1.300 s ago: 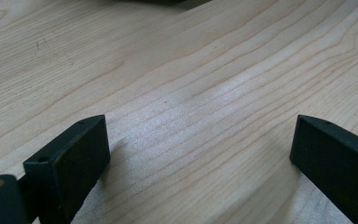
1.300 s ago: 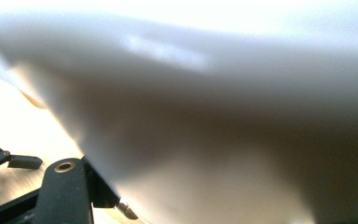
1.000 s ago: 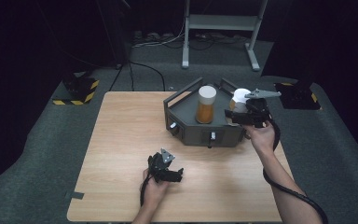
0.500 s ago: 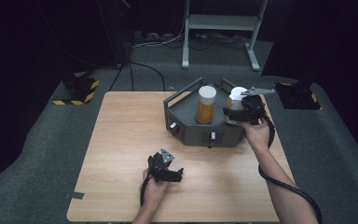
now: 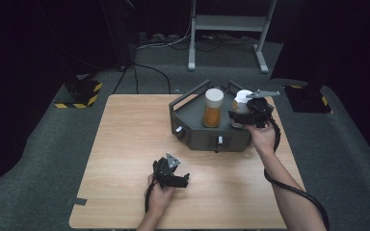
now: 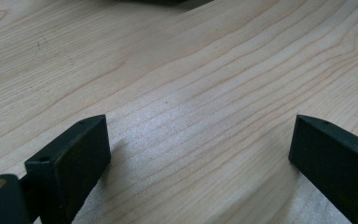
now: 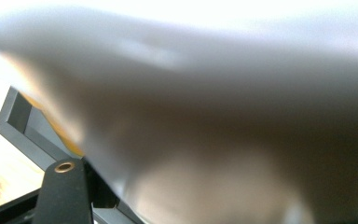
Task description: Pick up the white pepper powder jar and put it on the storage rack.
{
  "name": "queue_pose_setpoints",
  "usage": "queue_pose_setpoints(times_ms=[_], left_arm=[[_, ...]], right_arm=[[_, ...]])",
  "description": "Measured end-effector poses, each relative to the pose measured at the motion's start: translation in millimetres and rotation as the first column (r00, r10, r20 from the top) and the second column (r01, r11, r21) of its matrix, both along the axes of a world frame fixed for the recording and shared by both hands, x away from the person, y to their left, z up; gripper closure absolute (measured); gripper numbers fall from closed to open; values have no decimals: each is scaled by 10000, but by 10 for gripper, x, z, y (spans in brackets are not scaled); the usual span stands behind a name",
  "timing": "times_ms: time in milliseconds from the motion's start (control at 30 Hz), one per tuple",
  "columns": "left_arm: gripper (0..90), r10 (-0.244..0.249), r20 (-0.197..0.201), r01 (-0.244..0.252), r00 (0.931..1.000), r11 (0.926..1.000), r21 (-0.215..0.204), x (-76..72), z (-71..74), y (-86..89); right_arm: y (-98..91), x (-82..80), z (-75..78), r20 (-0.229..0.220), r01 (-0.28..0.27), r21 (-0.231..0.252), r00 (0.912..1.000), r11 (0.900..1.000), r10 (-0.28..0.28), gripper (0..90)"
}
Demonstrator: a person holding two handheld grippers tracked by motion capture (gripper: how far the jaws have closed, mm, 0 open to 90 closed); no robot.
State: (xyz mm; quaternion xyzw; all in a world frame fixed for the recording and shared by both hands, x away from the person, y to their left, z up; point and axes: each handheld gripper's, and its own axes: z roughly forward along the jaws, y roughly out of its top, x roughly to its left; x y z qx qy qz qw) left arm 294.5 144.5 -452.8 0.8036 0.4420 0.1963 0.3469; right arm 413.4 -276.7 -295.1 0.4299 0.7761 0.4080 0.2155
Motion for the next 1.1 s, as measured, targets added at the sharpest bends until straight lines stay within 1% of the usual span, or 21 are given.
queue_pose_setpoints(times_ms=[267,567,1100], left_arm=[[54,-20,0,20,10000,10000,21,2,2,2],[55,-4,-17,4,10000,10000,-7,1,2,2],[55,-14,-24,14,10000,10000,8,3,4,3]], right_arm=[[61,46,-21,-135,-3,-233,9999,9997,0,306],[56,66,-55,-227,80,-175,9997,9998,-84,306],[67,101,-54,-293,-84,-355,9995,9993,74,306]])
